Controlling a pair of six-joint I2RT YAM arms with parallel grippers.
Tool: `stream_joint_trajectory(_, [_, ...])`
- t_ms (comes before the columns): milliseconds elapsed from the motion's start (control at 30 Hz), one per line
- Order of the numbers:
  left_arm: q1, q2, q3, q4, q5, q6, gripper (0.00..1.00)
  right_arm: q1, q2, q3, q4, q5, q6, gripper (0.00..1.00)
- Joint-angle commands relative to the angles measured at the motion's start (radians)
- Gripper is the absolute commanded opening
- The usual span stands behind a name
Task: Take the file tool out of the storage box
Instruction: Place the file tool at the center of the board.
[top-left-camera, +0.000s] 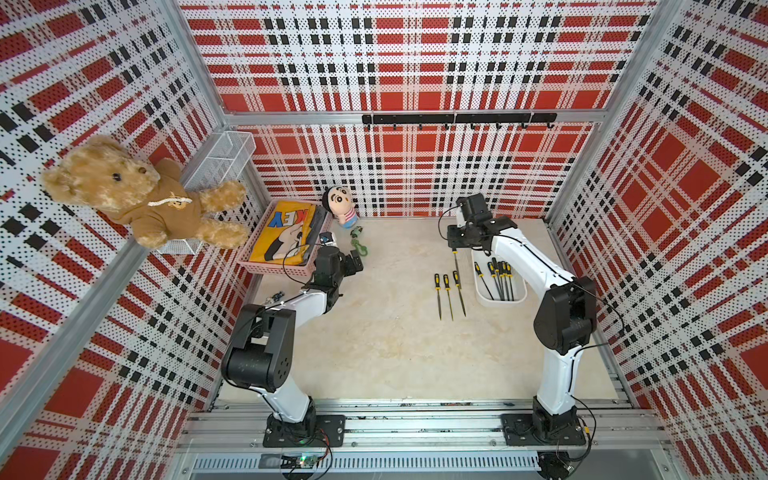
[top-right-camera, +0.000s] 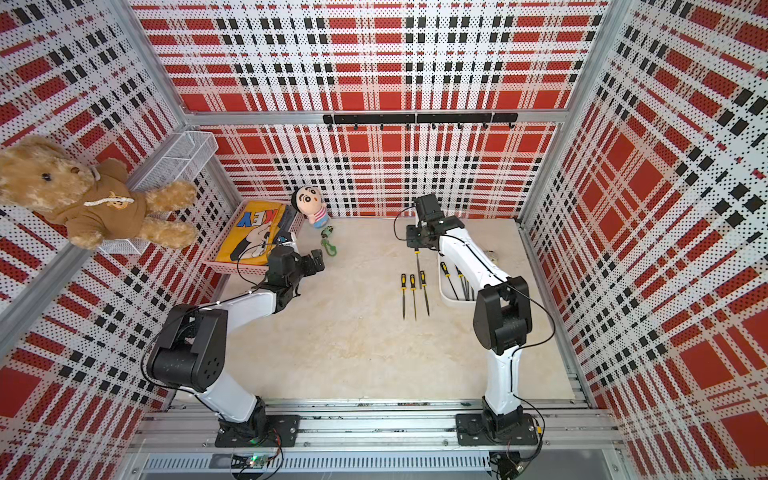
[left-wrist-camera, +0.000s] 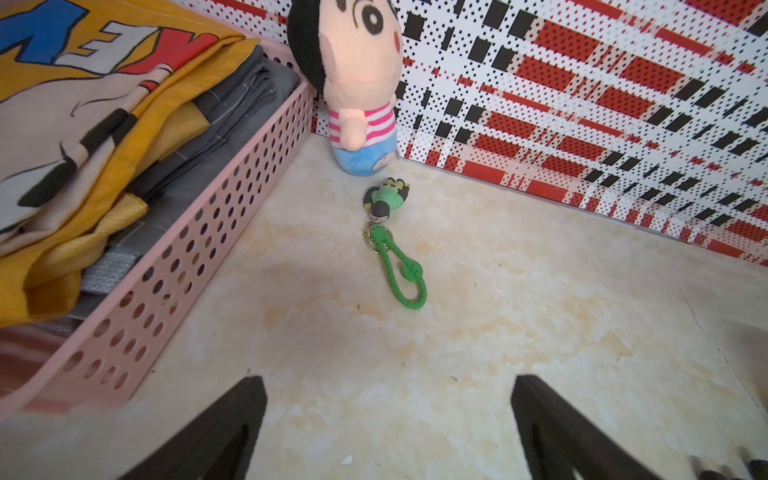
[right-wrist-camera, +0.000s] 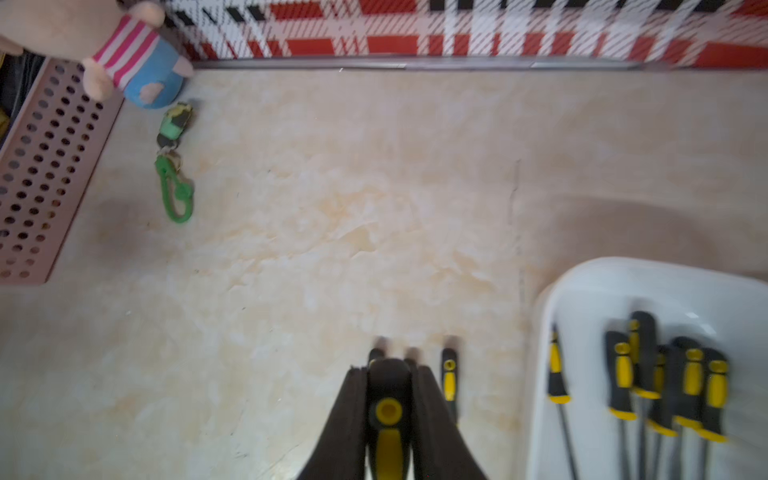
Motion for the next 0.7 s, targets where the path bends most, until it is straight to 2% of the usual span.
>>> stream_joint_trajectory(0, [-0.006, 0.003, 0.015, 0.006, -0.012, -0.006, 0.99, 0.060, 0.076, -0.028, 0.006, -0.009, 0.147, 0.16])
stream_joint_trajectory(133, [-0.009, -0.015, -0.012, 0.006, -0.024, -0.002, 0.99, 0.085, 0.116, -0.042, 0.052, -0.009, 0.261, 0.16])
stream_joint_trajectory(267, [-0.006, -0.019, -0.019, 0.006, -0.028, 0.011, 0.99, 0.095, 0.166, -0.027, 0.062, 0.007, 0.295, 0.15])
stream_joint_trajectory(667, [-0.003, -0.013, -0.016, 0.007, -0.032, 0.006, 1.00, 0.111, 0.304, 0.037, 0.028, 0.021, 0.242, 0.16])
